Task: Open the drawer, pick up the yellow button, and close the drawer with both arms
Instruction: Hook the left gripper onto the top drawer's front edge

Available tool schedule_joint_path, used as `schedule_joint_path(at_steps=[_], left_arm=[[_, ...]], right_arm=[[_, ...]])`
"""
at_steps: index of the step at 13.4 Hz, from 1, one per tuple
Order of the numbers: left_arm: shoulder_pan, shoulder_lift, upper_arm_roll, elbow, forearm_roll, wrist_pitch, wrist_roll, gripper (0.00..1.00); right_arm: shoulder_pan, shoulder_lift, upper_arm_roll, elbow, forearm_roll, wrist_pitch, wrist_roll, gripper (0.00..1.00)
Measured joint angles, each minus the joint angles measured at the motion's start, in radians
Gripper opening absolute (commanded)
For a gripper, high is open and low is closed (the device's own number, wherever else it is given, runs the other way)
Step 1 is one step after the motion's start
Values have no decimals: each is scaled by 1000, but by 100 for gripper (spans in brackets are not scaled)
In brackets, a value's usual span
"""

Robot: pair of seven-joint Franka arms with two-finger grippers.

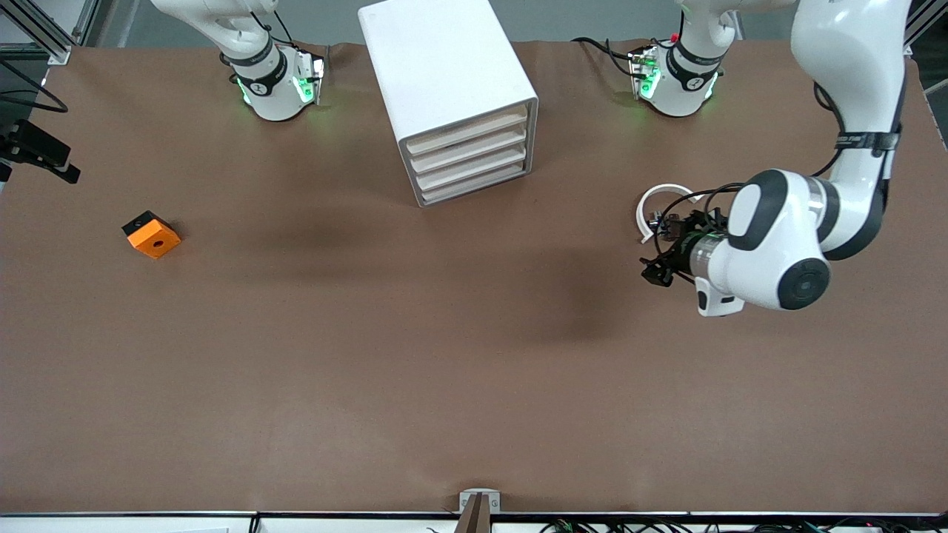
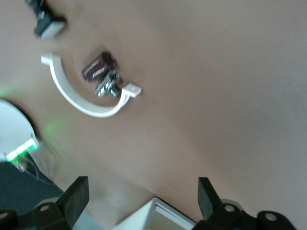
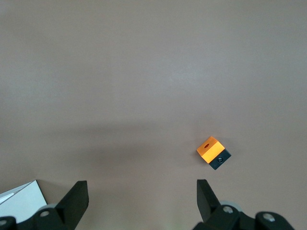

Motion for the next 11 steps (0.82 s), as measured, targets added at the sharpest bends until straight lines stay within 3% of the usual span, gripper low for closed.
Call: schedule_joint_path(at_steps=[6,11], left_arm=[[-139,95,-2,19,-83,3,-644,100],[-202,138,-4,41,-290,-26,-827,100]], right_arm=[[0,3,2,3,0,0,0,100],[0,18,4,3,0,0,-3,100]])
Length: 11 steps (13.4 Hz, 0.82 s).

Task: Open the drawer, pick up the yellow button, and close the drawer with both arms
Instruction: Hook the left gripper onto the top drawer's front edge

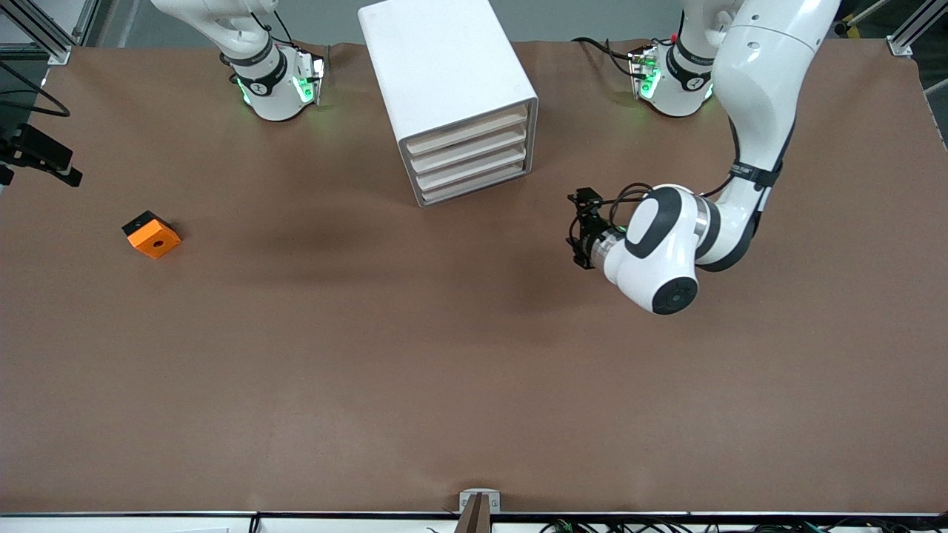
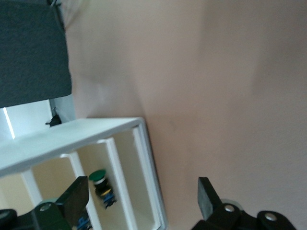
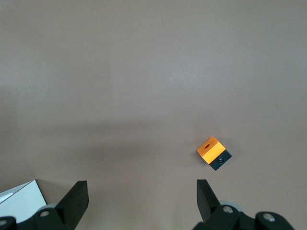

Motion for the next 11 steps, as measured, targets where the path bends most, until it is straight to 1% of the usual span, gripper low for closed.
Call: schedule_joint_path(at_steps=[2,4,6,7,8,10,11], left_arm=[[-53,0,-1,3,-64,-15,-63,100],[-76,6,0,3,-173,-36,-133,99],[-78,14,-1,4,-254,-48,-185,94],[-86,20,-1,4,-274,-54,-212,94],[-104,26,-2,4,-284,-57,-238,90],[-155,34,-3,6,-300,-62,-275,90],[-178,36,-4,6,-321,-74,-287,85]], right_arm=[[0,3,0,0,0,1,0,100],[0,3,0,0,0,1,0,100],[0,6,0,0,-1,1,0,100],[0,8,0,0,-1,1,0,100],[0,10,0,0,-1,1,0,100],[0,12,0,1,-1,1,0,100],[0,12,-1,2,-1,1,0,100]])
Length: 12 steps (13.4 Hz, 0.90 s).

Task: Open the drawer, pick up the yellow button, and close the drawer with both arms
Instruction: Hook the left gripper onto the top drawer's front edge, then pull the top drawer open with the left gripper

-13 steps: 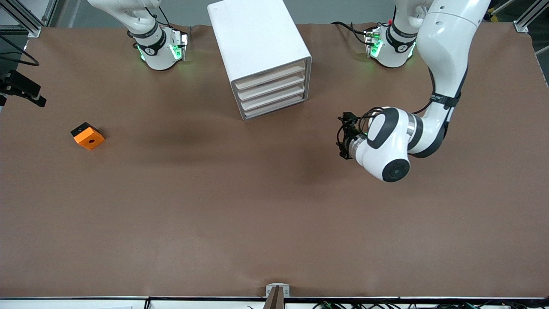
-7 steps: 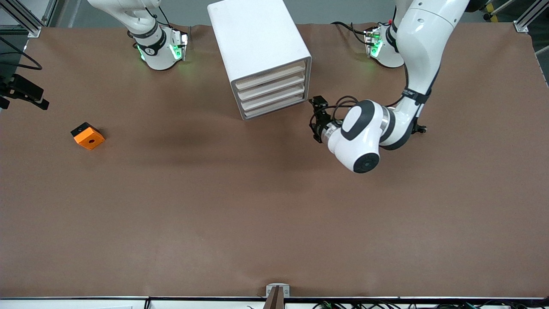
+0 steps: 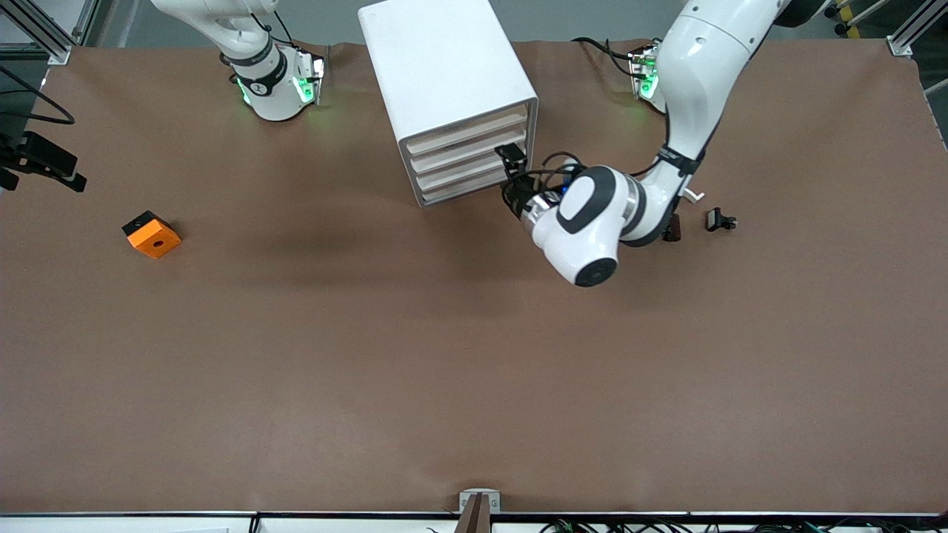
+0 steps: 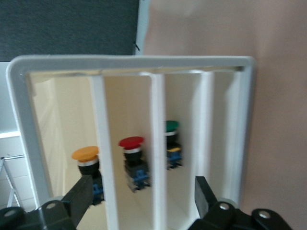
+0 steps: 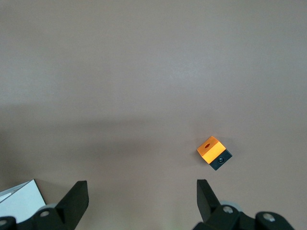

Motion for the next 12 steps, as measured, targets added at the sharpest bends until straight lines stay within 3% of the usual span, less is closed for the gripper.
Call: schedule_joint_path(at_steps=[1,7,10,12], left_arm=[[-19,3,0,0,-18,-13,-9,85],[-64,18,0,0,-34,-77,-36,61],[-72,31,0,0,-34,-79,-44,33],[-75,35,-1,0,-34,-80,-44,6]], right_arm=[[0,0,0,2,0,0,0,100],[0,0,0,7,0,0,0,100],[0,0,0,7,0,0,0,100],[0,0,0,8,-1,0,0,100]])
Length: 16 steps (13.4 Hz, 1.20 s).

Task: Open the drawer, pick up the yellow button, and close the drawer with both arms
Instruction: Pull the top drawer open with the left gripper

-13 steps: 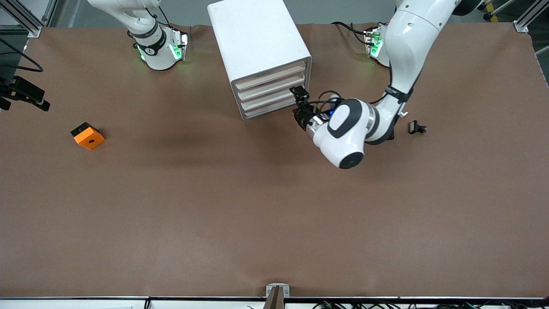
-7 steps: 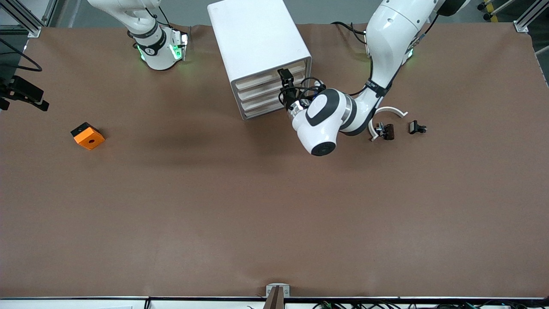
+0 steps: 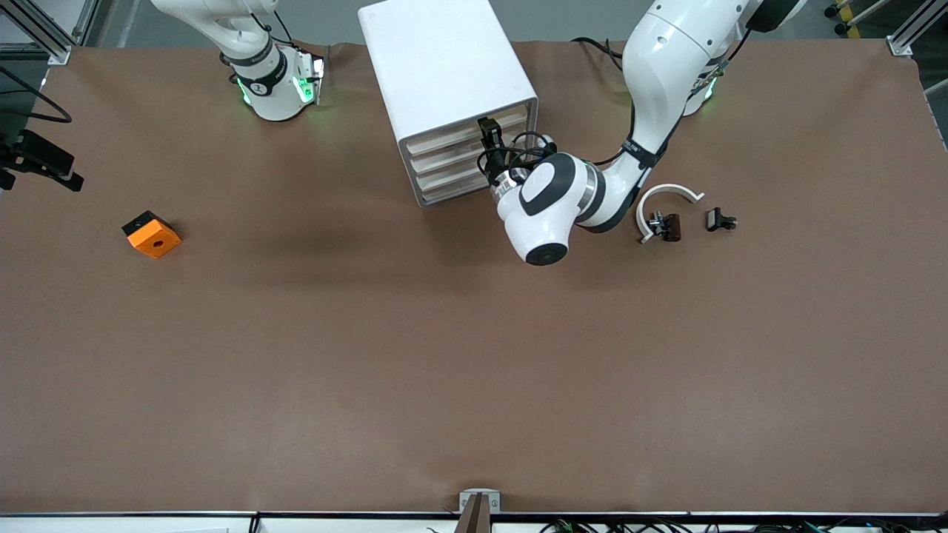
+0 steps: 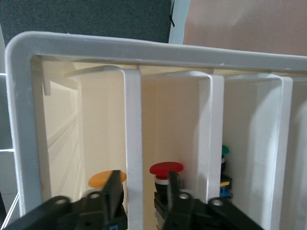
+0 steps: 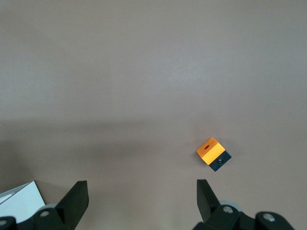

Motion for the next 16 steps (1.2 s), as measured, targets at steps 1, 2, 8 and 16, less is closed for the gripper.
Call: schedule_joint_path(at_steps=[1,2,8,16], left_arm=[[-1,0,0,0,0,0,0,0],[-2,0,0,2,-4,-5,0,0],[41,0,9,13,-7,-9,-2,0],[215,4,12,55,-6,15,-1,66]], right_arm=[[0,0,0,1,0,0,0,100],[0,0,0,2,0,0,0,100],[-1,0,-4,10,-9,-2,0,100],[-2,1,0,28,-9,1,0,100]])
